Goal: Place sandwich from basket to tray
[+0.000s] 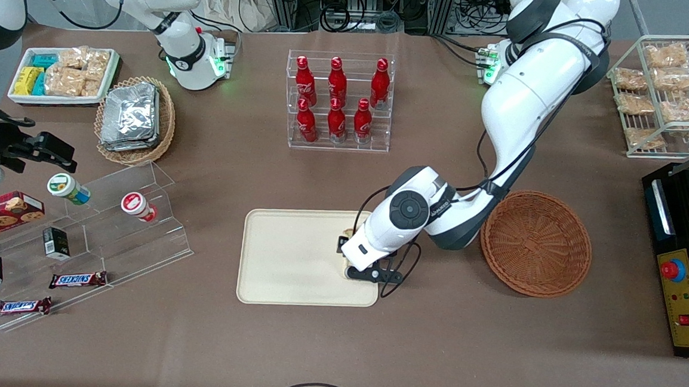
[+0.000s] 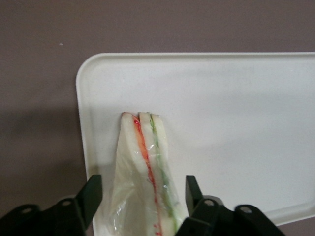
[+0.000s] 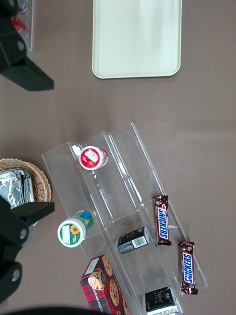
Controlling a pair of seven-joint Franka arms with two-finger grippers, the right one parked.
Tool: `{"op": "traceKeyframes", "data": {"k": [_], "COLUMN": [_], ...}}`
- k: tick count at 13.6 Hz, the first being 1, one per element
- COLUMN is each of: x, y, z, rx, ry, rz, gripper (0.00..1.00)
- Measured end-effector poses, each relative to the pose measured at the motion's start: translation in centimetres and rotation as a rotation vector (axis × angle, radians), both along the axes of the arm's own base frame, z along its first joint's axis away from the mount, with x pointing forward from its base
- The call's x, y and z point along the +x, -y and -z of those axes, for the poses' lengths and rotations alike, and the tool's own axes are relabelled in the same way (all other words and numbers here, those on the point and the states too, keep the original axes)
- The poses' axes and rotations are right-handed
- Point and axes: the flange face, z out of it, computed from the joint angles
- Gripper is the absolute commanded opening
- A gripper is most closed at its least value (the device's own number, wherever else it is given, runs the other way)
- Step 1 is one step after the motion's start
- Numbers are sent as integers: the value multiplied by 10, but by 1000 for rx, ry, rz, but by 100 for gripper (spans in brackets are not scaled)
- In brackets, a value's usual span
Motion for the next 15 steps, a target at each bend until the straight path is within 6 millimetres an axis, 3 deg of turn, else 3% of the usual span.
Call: {"op": "traceKeyframes", "data": {"k": [3,5,11,13,15], "x": [-6,-23,-125,-136,-133], "y": [-28,-59,-138,-166,-195], "z": [-42,-70,-147,-182,-213], "rx": [79,139,297,340,366], "ry": [-12,0,-66,-93,-117], "rz": [1,0,41,35,22], "gripper": [100,100,100,100,100]}}
